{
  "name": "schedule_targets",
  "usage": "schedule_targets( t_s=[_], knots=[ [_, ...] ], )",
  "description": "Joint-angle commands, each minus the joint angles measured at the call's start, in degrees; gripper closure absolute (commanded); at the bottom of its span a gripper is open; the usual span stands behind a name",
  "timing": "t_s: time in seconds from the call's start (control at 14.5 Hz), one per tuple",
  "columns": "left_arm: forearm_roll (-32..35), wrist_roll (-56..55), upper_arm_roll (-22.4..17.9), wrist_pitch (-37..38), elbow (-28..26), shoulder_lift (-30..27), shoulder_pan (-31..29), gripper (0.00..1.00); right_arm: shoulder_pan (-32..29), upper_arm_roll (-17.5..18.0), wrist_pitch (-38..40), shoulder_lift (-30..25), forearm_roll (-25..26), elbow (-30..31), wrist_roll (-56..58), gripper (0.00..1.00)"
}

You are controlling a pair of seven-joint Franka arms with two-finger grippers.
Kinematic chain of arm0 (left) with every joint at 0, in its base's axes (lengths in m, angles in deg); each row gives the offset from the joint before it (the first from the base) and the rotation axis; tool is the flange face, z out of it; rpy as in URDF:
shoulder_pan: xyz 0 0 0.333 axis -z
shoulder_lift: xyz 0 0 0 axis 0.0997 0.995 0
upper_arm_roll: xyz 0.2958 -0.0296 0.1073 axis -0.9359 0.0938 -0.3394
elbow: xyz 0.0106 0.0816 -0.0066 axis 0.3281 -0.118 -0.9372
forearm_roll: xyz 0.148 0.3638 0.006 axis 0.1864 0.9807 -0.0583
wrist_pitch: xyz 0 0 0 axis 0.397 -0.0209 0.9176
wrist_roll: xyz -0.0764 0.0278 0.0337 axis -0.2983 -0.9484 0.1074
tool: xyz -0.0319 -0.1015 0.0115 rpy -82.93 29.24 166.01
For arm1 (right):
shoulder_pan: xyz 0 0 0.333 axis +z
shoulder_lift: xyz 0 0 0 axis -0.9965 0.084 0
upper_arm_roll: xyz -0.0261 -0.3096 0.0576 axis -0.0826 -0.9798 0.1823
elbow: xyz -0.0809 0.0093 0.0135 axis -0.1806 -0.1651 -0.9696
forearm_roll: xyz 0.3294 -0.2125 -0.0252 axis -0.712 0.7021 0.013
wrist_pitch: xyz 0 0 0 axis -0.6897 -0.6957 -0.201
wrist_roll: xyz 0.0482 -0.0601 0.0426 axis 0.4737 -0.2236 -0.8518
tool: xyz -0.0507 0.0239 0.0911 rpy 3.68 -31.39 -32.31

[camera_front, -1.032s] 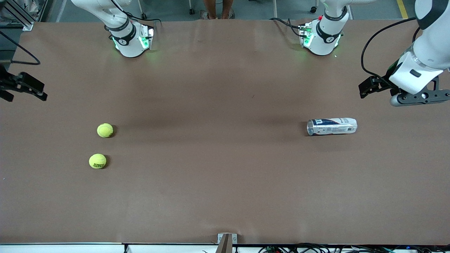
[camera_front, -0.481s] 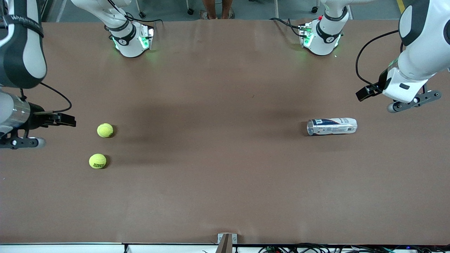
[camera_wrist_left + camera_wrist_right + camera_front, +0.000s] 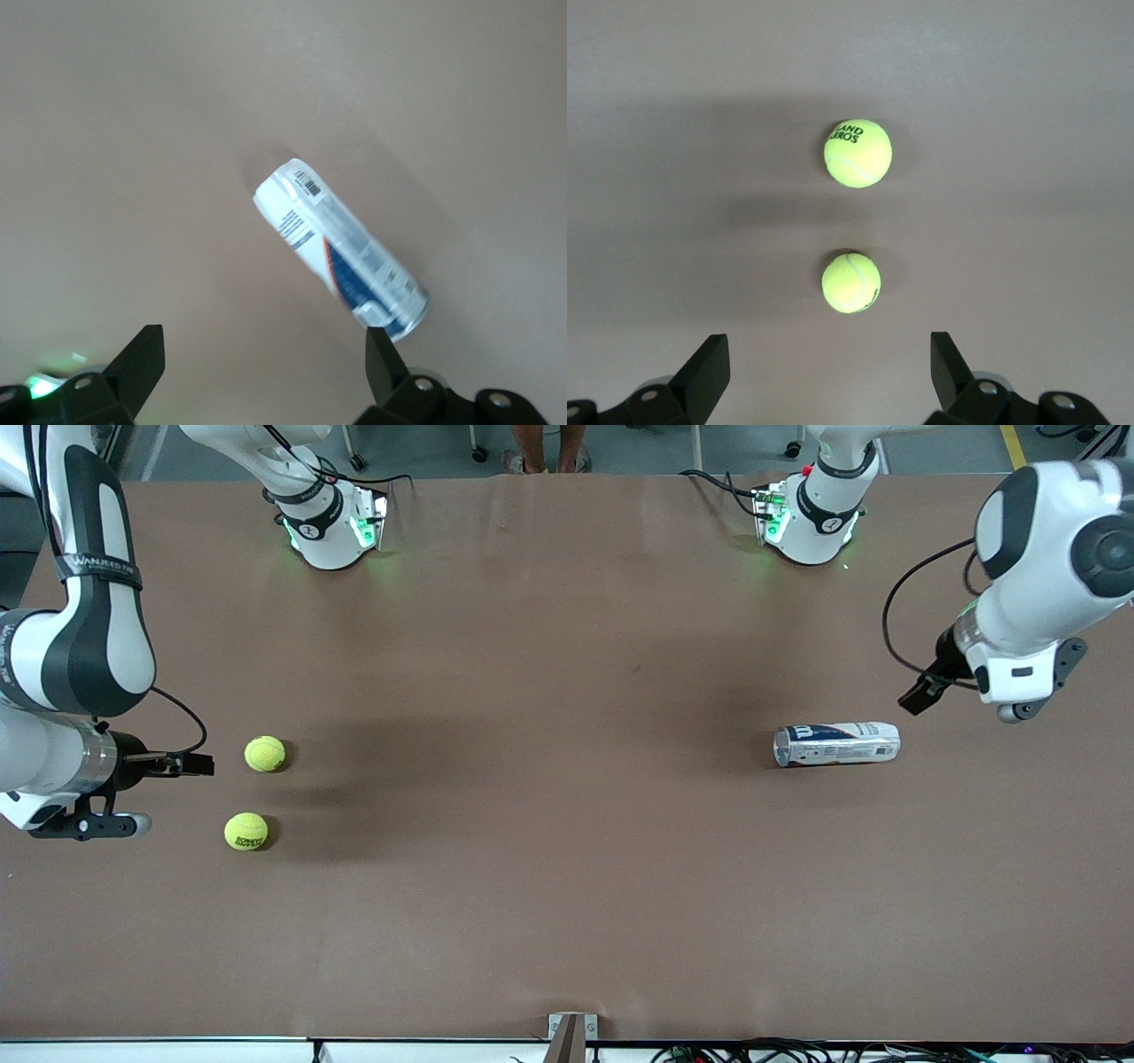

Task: Insert tennis ball vertically with right arm
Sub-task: 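Grasp the white can with the left gripper while the right gripper grasps a ball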

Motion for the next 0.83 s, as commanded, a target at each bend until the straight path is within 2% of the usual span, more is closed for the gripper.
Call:
schedule_targets(
  t_s=[0.0,0.14,0.41,0.62,0.76],
  knots=[
    [-0.45,-13.60,0.55,-6.35,-0.68,4.76,-0.13,0.00,-0.63,0.47,-1.42,0.18,0.34,-0.22,-0.35,0.00],
    [1.29,-20.11,1.51,-10.75,-2.60,6.70,-0.04,0.00,-0.63,0.47,-1.68,1.49,0.87,-0.40,-0.26,0.00],
    [12.79,-37.06,3.27,-13.32,-3.41,11.52,1.09,0.00,-0.54,0.55,-4.49,2.03,0.08,2.41,-0.35,0.00],
    [21.06,-50.51,3.80,-13.93,-3.41,16.45,3.82,0.00,-0.63,0.55,-12.21,3.07,0.08,5.05,-0.35,0.00],
    [24.58,-55.02,3.80,-14.81,-3.49,19.09,4.88,0.00,-1.33,0.55,-15.82,5.79,0.08,5.05,-0.35,0.00]
  ],
)
